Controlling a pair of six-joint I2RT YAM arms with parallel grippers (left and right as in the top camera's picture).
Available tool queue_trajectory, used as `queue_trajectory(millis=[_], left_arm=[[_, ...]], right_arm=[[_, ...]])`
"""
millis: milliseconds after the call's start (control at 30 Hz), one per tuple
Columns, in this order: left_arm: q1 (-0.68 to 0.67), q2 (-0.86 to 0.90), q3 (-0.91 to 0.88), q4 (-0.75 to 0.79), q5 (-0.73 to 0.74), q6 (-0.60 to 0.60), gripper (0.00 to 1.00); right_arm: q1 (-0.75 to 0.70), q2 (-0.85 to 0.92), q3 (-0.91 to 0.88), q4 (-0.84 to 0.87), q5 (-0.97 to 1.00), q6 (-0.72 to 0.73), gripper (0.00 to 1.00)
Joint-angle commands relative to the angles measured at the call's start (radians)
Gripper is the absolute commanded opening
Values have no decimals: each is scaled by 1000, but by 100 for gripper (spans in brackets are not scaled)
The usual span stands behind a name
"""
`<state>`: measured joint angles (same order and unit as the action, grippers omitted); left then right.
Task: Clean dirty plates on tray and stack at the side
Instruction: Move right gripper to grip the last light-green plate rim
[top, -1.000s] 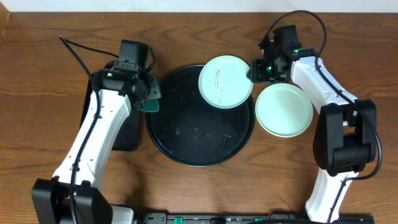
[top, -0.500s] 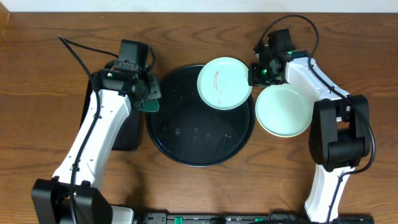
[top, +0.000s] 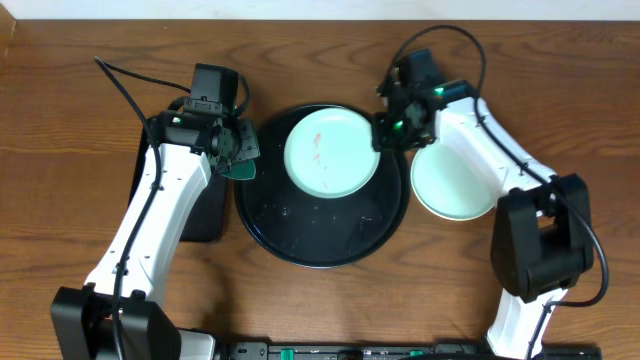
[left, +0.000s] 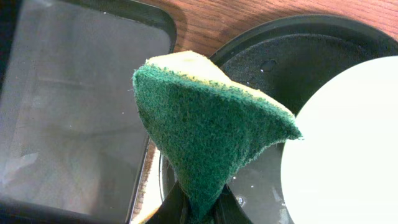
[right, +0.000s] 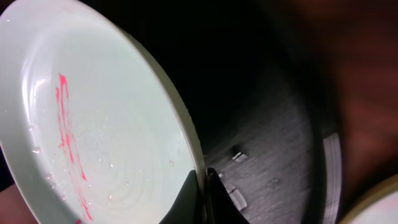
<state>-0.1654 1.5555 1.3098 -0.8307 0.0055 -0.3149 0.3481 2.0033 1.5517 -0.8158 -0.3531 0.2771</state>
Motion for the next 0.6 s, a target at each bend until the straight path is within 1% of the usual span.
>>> queue_trajectory(millis=[0,100,200,467,567], left_arm=[[2,7,14,1,3,-5,8],[2,10,14,1,3,-5,7],[2,10,14,1,4,-5,7],[1,10,14,1,11,-5,7],[0,10,14,1,14,-6,8]], right_arm=[[45,3,-8,-31,-18,98,1],[72,18,-34,-35,-15,128,1],[83,26,-56,-24,31,154,1],[85,34,-78,24,127,138,2],[85,46,-79,27,127,126,20]])
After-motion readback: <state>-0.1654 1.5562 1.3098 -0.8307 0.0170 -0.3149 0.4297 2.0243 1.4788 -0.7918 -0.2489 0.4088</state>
